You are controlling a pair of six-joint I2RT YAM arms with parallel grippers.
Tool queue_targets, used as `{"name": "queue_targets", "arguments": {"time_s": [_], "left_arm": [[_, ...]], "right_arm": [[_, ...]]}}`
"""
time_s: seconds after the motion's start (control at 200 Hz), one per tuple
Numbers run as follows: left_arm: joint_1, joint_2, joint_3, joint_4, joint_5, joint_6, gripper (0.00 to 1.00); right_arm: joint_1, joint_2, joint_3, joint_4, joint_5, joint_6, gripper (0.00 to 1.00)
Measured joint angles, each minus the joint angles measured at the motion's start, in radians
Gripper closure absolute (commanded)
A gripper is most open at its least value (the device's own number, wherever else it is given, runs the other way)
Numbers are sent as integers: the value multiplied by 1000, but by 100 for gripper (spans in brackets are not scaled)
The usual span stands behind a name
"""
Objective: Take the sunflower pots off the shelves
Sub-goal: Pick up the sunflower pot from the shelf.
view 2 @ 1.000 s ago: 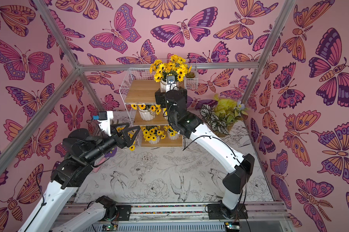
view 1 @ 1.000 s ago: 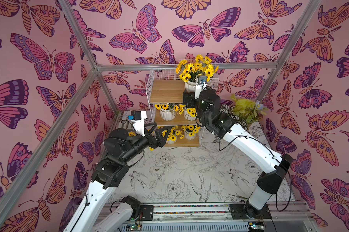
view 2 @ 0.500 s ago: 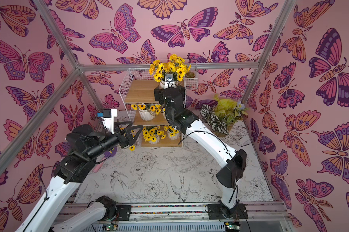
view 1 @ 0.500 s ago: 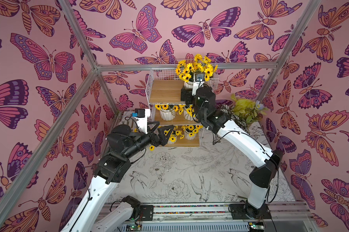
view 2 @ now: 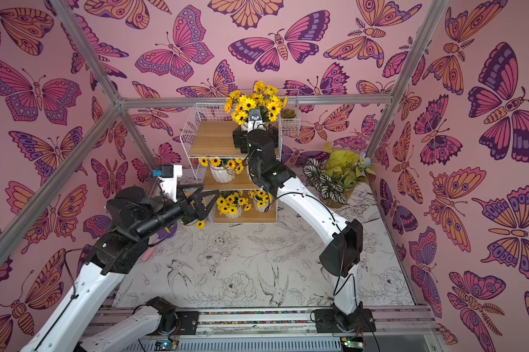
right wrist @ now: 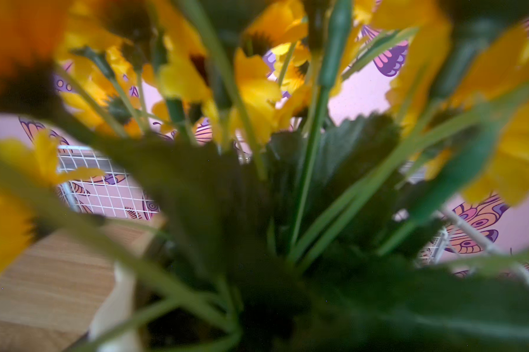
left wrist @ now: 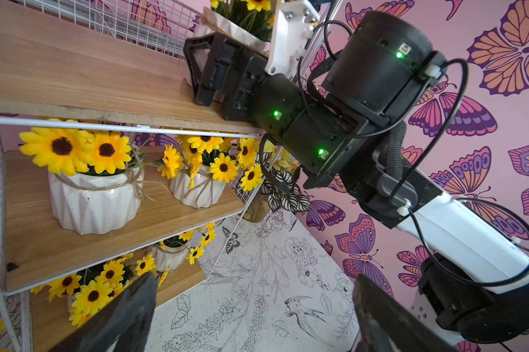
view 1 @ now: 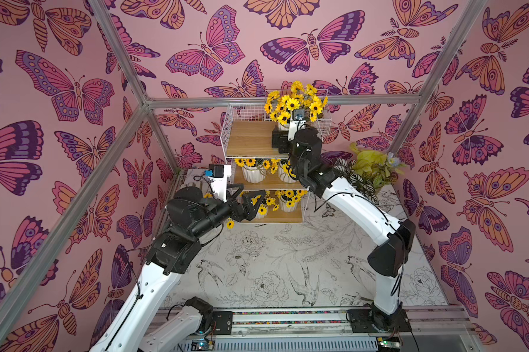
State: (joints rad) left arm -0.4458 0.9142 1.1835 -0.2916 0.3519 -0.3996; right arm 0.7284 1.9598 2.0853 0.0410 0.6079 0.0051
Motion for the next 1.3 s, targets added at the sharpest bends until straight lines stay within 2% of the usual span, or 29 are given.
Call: {"name": "queue_targets", "arguments": {"time_s": [0.11, 0.18, 0.275, 0.396, 0.566, 0.866, 1.302], "left_arm": [[0, 3, -2, -1, 0, 4, 0], [0, 5, -4, -1, -1, 7, 0], [0, 4, -6, -1, -1, 9, 0], [0, 4, -17, 0, -8, 11, 0], [0, 3, -38, -1, -23, 16, 0], [0, -16, -56, 5, -53, 22, 0], [0, -31, -57, 6, -53, 26, 0]], "right_arm": [[-5, 7, 3, 18, -12, -6, 7], [-7, 8, 2, 23, -19, -9, 16], [-9, 8, 2, 27, -32, -13, 36], [-9, 9, 0, 28, -52, -14, 44], [-11, 4, -14, 47, -105, -20, 48], [-2, -64, -78, 14, -219, -21, 48], [98, -441, -427, -90, -287, -64, 49]]}}
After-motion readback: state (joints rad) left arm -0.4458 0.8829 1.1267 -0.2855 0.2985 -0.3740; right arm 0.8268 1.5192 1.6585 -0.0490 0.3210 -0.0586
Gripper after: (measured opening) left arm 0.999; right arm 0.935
